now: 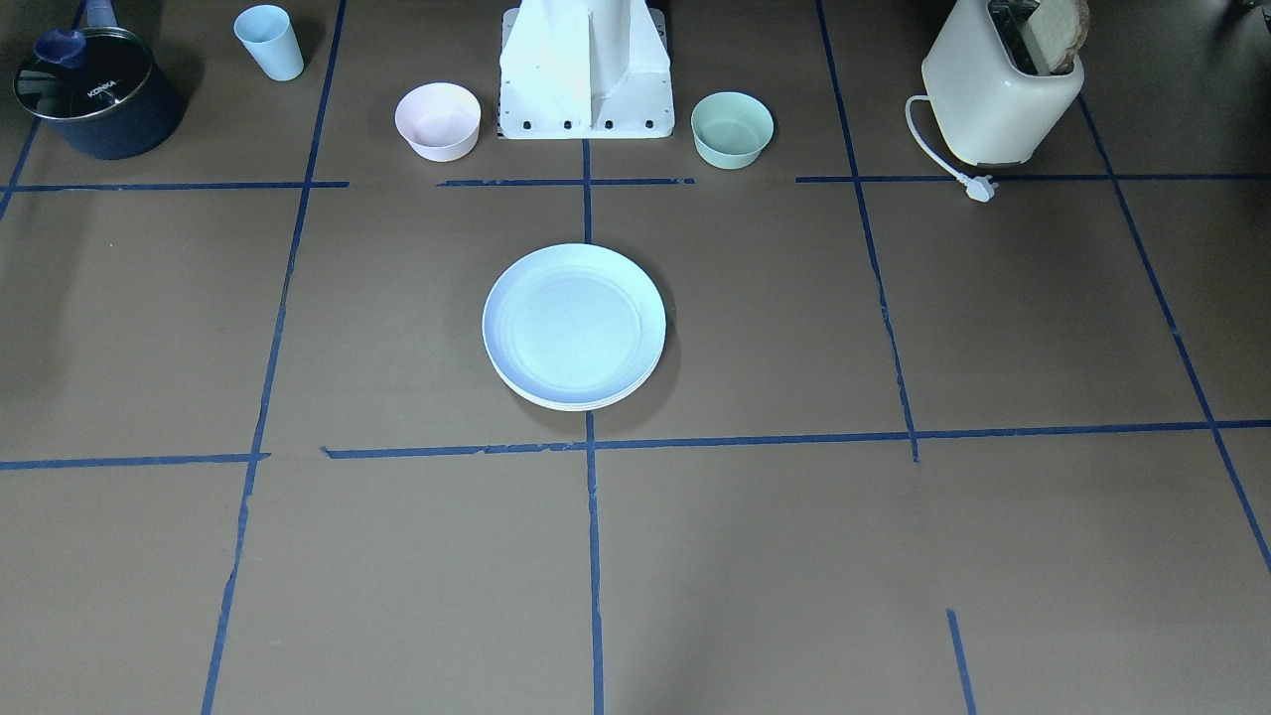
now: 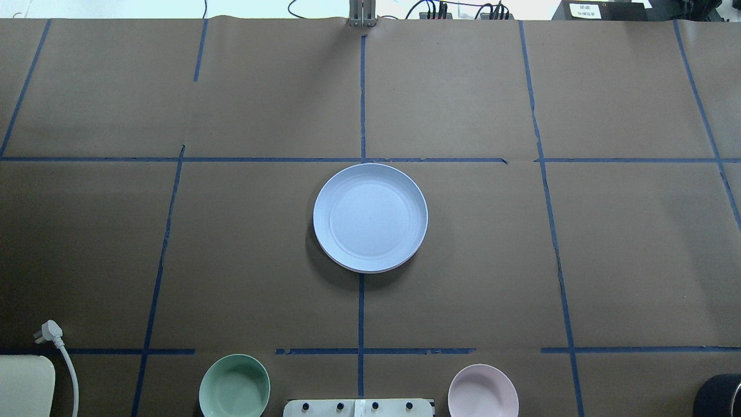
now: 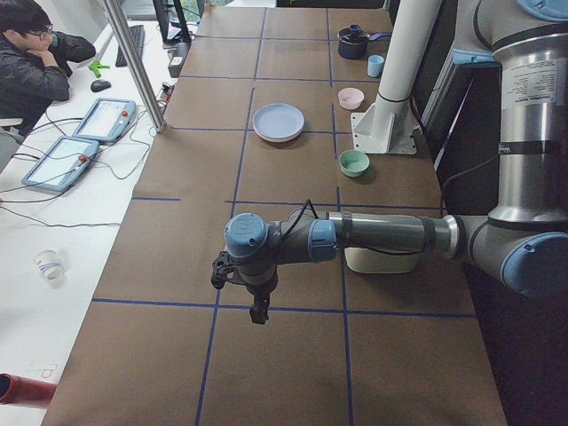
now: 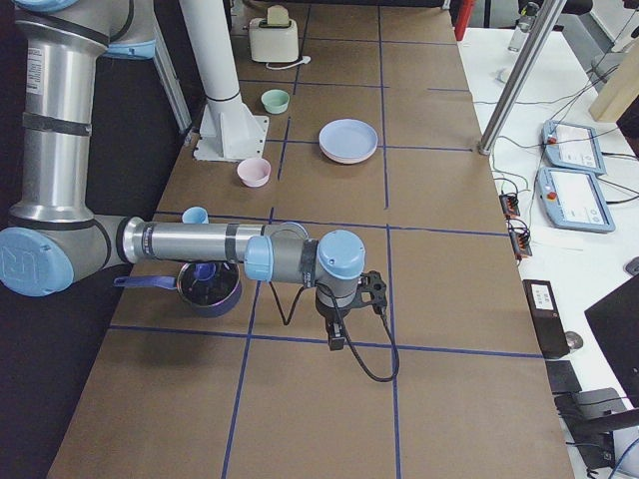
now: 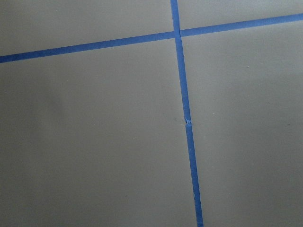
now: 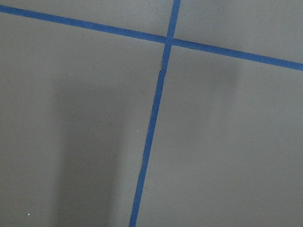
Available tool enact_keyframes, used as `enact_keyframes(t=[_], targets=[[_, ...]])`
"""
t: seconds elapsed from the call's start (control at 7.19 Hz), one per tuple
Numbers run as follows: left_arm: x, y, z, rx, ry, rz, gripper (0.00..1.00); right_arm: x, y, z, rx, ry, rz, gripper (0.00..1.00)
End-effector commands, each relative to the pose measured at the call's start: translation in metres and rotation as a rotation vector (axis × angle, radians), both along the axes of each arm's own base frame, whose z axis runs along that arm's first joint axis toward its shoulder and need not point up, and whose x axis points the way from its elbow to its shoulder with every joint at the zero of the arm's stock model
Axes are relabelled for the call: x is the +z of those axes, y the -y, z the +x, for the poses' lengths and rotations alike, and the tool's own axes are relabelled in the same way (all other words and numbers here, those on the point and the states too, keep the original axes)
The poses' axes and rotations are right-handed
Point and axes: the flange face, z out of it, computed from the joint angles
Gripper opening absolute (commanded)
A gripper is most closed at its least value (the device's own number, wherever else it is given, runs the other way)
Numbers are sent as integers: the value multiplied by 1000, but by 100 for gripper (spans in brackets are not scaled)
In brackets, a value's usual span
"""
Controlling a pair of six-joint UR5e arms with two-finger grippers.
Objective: Stack three plates with pink and blue
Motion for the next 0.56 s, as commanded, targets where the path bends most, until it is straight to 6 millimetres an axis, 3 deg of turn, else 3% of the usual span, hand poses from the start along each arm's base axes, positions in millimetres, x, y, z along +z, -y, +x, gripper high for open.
enact_keyframes(t=[0.0,0.42], targets=[[0,0,1,0,-3,0,100,0,0,-1,-1,2,-1,100],[0,0,1,2,-3,0,100,1,0,-4,-7,4,-3,100]])
